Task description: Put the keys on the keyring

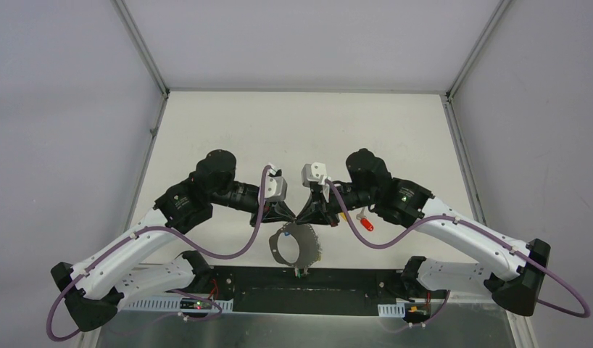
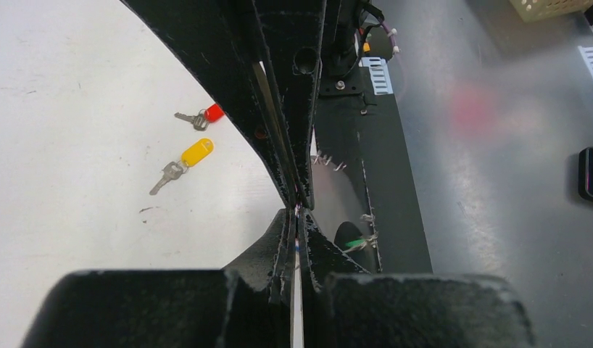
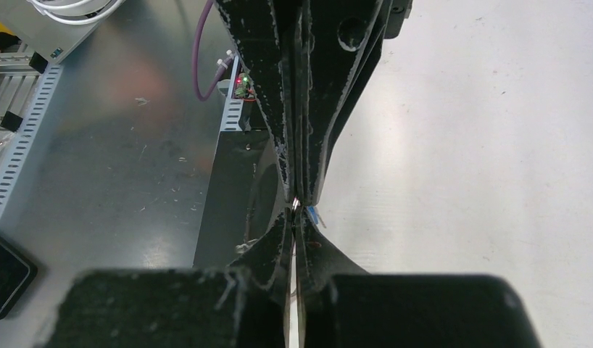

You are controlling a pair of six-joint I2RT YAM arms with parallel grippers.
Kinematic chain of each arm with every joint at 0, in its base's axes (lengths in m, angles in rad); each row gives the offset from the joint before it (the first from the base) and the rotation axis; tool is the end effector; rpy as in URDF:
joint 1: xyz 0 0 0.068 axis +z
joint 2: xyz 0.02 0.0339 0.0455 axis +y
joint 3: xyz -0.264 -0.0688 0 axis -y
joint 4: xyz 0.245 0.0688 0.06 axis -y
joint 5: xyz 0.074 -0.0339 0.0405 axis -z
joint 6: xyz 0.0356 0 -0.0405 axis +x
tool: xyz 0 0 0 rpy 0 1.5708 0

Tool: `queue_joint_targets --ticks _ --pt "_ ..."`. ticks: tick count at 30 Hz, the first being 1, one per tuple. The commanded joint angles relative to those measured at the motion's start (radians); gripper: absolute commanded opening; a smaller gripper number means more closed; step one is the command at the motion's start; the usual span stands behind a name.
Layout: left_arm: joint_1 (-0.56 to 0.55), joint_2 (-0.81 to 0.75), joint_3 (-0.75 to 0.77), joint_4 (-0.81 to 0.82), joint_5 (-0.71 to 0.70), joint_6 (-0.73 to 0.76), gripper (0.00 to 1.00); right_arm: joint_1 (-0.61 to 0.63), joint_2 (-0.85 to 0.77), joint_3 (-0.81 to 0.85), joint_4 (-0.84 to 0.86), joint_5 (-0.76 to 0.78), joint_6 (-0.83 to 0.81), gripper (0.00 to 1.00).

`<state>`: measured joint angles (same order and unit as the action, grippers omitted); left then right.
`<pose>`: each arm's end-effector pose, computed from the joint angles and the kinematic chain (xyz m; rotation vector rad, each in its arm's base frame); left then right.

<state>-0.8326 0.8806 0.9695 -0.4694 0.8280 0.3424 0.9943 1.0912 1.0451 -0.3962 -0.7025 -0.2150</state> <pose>0.1029 -0.1520 0.3622 1.5258 1.2700 -1.1237 0.1100 0.2113 0.3531 -1.5574 1.4171 1.1884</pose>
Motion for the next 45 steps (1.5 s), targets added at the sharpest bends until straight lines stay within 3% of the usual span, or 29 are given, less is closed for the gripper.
queue_joint_targets --ticks 1,5,6,8,11,15,20,26,32,35,45 --pt "-0.010 0.002 0.036 0.045 -0.012 -0.002 0.00 0.003 -0.017 0.021 0.068 -0.023 0.008 0.00" --pt "-0.011 -0.006 0.035 0.045 -0.050 -0.014 0.00 0.003 -0.020 0.018 0.072 0.001 0.011 0.00" --pt "-0.011 -0.008 0.037 0.046 -0.063 -0.023 0.00 0.003 -0.023 0.017 0.076 0.017 0.017 0.04" --pt "-0.011 -0.013 0.041 0.046 -0.094 -0.046 0.00 0.003 -0.035 0.013 0.079 0.052 0.022 0.27" --pt "-0.011 -0.030 0.039 0.058 -0.165 -0.100 0.00 0.003 -0.071 -0.007 0.109 0.115 0.034 0.54" --pt "-0.011 -0.092 -0.015 0.178 -0.232 -0.189 0.00 0.003 -0.145 -0.072 0.198 0.198 0.064 0.69" --pt "-0.011 -0.176 -0.122 0.404 -0.257 -0.263 0.00 0.003 -0.214 -0.147 0.298 0.237 0.093 0.69" --pt "-0.011 -0.225 -0.222 0.577 -0.196 -0.257 0.00 0.003 -0.233 -0.181 0.387 0.238 0.132 0.62" --pt "-0.011 -0.248 -0.308 0.764 -0.134 -0.257 0.00 0.003 -0.238 -0.188 0.470 0.210 0.145 0.36" --pt "-0.011 -0.271 -0.364 0.887 -0.149 -0.274 0.00 0.004 -0.242 -0.193 0.496 0.184 0.149 0.35" --pt "-0.011 -0.293 -0.388 0.942 -0.161 -0.275 0.00 0.003 -0.230 -0.214 0.500 0.166 0.141 0.28"
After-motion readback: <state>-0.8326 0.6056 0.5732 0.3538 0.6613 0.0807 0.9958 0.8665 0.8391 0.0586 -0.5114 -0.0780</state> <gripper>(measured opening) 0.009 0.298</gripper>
